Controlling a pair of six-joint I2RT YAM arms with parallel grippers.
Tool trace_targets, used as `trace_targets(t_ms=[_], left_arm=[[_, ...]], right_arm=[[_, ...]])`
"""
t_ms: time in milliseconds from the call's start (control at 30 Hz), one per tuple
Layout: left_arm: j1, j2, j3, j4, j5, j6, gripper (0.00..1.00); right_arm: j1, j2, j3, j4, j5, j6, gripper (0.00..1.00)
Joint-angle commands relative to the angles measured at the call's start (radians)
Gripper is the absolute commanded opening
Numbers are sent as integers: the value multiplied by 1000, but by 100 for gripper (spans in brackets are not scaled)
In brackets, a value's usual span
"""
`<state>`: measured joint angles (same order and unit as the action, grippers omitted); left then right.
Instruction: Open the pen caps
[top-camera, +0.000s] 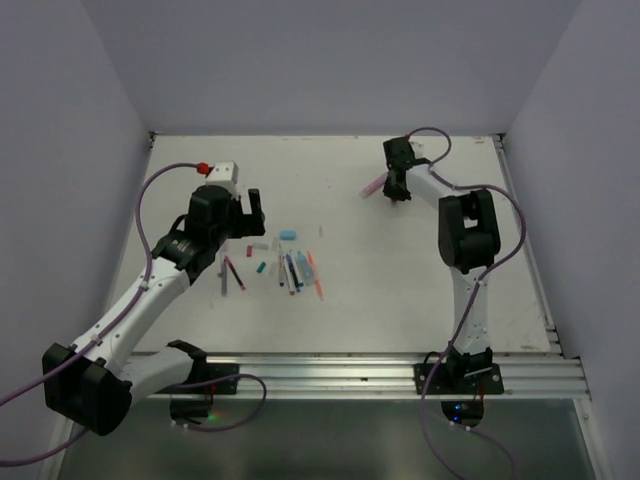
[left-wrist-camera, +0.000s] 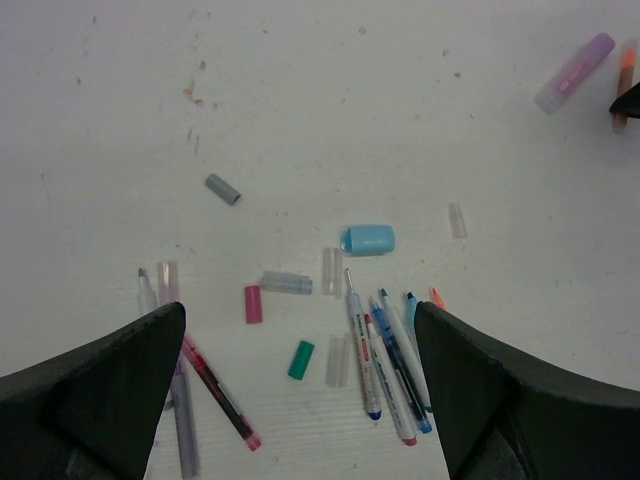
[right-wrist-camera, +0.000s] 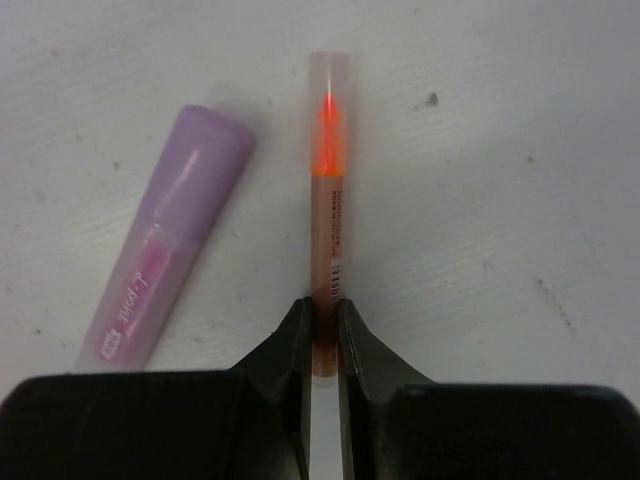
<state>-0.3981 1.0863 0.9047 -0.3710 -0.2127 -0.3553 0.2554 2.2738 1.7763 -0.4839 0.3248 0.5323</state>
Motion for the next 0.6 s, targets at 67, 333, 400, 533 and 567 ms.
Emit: trace_targets(t_ms=[67, 333, 400, 533, 567], left_arm=[[12, 3, 19, 53, 110, -52, 100], [12, 115, 124, 90, 330, -207, 100], [10, 168, 169, 107, 381, -249, 100], [-2, 234, 221, 170, 452, -313, 100], [-17, 245, 232, 179, 447, -329, 100]], right_arm=[[-8, -229, -257, 43, 30, -34, 0], [154, -716, -697, 326, -119, -223, 0], [241, -787, -750, 384, -148, -256, 0], [353, -942, -879, 478, -252, -281, 0], [387, -983, -894, 526, -268, -284, 0]])
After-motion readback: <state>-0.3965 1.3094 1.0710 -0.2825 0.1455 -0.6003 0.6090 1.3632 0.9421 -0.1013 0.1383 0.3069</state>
